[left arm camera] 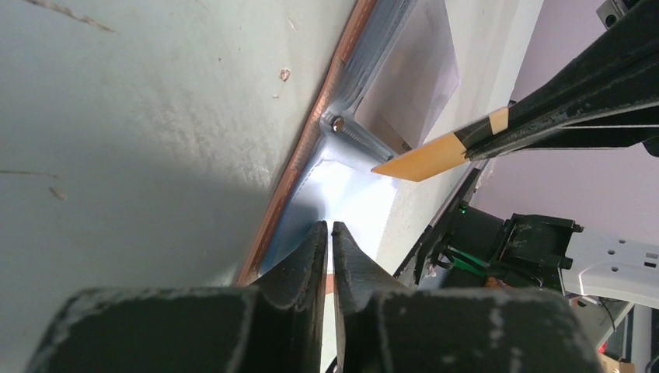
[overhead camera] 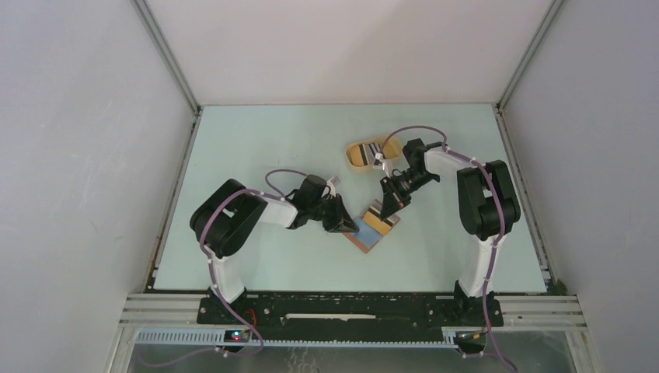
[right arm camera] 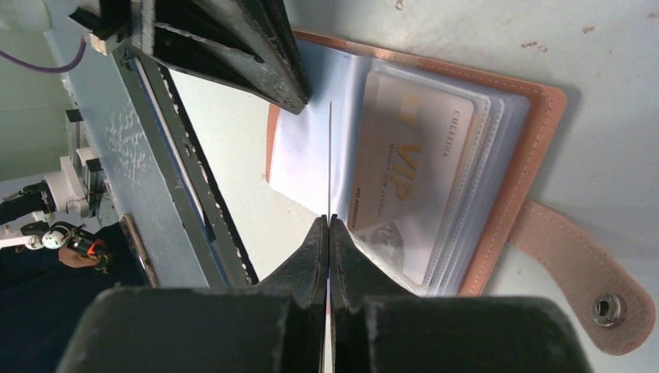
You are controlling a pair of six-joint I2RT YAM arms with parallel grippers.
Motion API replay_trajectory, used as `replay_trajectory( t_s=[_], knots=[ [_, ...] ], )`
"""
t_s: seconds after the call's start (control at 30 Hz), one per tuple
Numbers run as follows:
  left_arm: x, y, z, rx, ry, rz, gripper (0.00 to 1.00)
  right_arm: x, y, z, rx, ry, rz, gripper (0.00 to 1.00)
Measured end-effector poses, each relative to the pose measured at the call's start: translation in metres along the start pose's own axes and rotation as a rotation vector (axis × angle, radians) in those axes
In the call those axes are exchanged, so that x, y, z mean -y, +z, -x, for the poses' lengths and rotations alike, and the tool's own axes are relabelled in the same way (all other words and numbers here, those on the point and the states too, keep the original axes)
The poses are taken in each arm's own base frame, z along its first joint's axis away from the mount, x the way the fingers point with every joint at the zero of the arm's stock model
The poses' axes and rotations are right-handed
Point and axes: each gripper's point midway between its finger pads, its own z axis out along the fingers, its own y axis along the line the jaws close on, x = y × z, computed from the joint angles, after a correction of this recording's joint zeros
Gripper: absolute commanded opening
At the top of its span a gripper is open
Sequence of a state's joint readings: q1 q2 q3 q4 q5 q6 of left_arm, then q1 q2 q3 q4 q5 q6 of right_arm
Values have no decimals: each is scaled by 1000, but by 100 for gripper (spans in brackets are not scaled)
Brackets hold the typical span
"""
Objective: Put the credit cards into the card holder
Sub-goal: Insert the credit card into the card holder.
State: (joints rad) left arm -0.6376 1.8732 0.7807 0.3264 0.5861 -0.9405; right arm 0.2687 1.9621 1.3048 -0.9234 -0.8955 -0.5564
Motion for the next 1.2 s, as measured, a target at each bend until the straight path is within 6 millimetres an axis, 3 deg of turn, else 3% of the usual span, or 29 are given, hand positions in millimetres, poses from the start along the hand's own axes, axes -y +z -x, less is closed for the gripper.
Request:
replay_trajectory(
  t_s=[0.3,1.2],
  knots=[
    [-2,-4,-1,13,4,19,15,10,5,-9,-42,33,-18,0],
    [-6,-6,-3,8,27,39,9,13,16,-5,-101,79,12,0]
  ],
)
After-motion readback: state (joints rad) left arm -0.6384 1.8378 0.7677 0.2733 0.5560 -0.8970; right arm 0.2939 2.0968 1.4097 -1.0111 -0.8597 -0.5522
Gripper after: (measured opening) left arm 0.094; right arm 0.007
